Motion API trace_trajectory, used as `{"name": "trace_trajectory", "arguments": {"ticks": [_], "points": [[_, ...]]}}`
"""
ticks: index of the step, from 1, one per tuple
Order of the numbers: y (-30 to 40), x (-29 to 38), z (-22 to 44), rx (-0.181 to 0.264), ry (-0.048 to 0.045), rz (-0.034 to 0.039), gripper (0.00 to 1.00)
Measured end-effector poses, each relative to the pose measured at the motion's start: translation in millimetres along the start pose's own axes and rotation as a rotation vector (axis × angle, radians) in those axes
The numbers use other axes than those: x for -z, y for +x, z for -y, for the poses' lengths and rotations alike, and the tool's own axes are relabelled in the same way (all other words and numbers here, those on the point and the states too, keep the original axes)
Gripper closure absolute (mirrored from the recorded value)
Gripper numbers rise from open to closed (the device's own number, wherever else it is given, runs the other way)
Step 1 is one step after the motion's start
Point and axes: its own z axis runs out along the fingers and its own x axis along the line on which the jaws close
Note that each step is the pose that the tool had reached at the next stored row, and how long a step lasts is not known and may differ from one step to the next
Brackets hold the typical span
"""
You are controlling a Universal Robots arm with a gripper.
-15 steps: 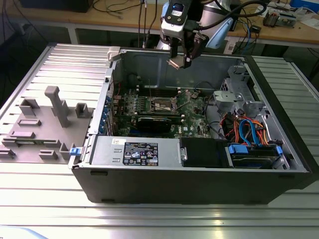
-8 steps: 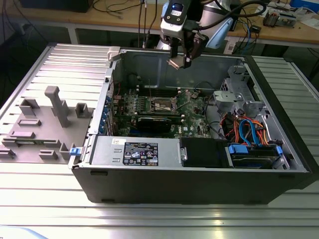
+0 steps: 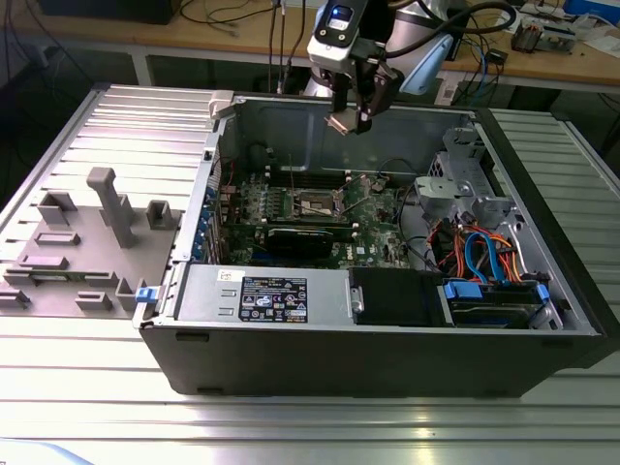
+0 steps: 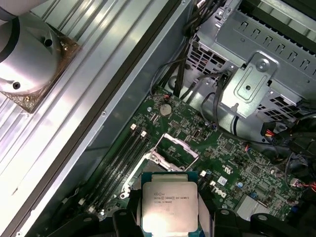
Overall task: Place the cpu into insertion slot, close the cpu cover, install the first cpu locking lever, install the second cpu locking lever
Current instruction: 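Place the cpu into insertion slot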
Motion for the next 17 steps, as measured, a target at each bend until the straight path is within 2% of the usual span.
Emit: {"name": "trace_trajectory", "arguments": {"ticks": [10,17], "points": [[0.0,0.0,0.0,-0.040,0.0004,0.0052,0.46],[0.0,0.0,0.0,-0.042,0.0003,0.0053,0.46]]}}
